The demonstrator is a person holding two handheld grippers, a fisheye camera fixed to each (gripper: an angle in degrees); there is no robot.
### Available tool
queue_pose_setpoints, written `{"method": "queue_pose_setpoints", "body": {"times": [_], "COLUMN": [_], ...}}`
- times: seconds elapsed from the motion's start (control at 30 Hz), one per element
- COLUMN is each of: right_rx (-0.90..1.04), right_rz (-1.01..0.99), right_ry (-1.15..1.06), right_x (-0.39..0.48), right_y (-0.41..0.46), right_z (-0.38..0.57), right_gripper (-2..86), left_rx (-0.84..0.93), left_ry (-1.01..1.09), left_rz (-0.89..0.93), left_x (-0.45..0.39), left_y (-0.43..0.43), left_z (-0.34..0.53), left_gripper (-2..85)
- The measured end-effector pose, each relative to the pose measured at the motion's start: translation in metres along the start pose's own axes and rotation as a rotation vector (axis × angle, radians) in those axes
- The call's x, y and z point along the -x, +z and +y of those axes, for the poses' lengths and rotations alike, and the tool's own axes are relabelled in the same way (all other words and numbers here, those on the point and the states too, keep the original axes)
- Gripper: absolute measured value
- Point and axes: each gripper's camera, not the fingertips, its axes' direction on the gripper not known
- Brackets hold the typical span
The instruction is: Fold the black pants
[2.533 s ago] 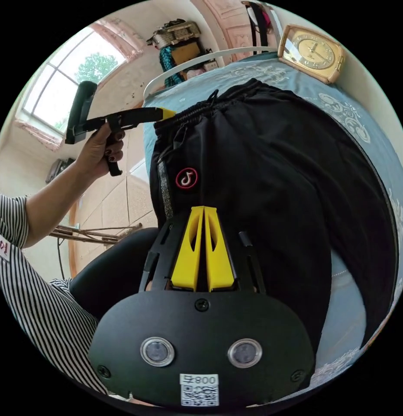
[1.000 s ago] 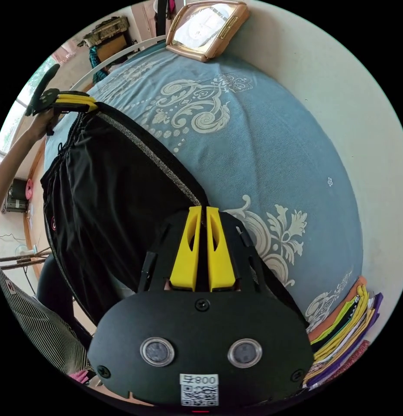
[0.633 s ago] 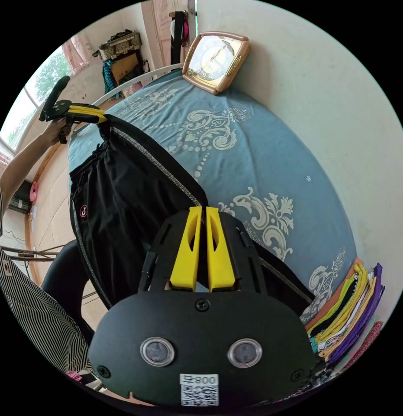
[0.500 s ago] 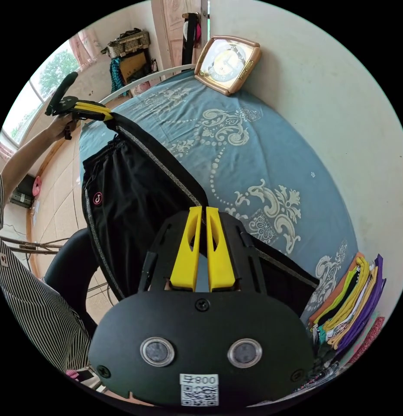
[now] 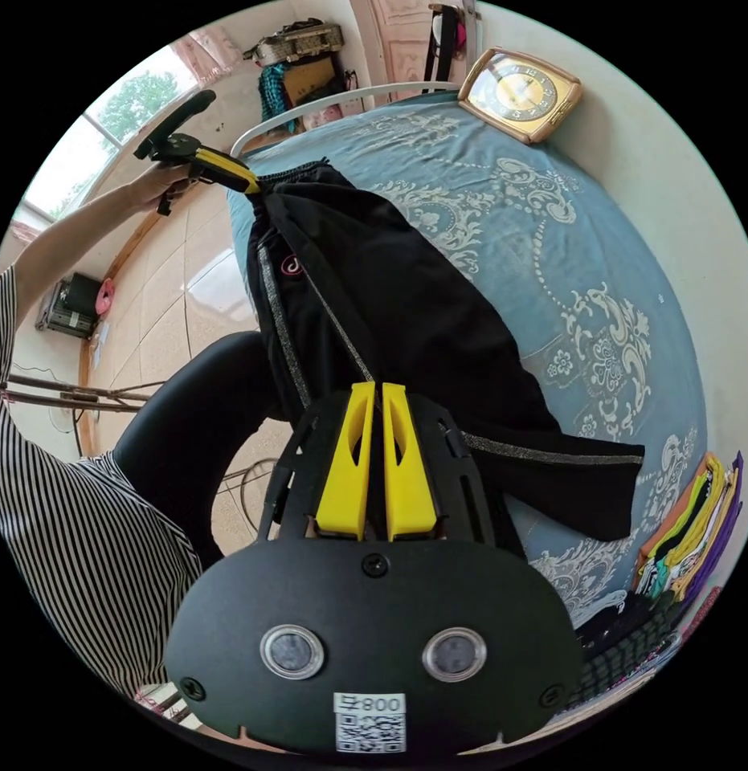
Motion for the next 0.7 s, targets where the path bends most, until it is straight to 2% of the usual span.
{"method": "queue_pose_setpoints", "body": {"times": [0.7], "right_rx": [0.102], "right_rz": [-0.107], "right_ry": [0.011], "right_x": [0.051], "right_y": [0.116], "right_z": [0.014], "right_gripper": [1.9], "left_rx": [0.145], "left_ry": [0.022], "left_rz": [-0.061], "left_x": [-0.015], "left_y": [-0.001], "left_z": [0.074], "left_gripper": [1.1]}}
